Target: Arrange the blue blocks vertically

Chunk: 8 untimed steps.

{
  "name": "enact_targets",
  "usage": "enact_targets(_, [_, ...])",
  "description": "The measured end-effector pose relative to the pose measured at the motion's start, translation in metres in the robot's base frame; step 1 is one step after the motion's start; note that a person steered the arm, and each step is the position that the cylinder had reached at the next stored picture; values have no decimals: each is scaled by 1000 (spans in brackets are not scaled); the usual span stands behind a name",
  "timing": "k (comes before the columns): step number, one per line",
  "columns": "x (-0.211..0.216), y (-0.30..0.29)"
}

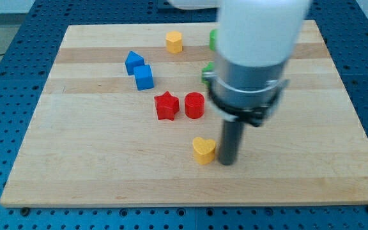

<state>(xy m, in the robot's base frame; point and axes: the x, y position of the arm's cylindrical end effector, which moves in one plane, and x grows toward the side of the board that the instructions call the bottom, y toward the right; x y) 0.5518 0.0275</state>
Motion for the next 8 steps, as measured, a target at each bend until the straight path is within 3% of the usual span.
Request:
enact_targets(1, [-8, -99])
enact_targets(3, [-34, -181])
enact_targets(4, [-105, -220])
enact_targets(6, [-244, -219])
enact_targets(7, [-287, -211])
enact_targets(8, [-271, -153])
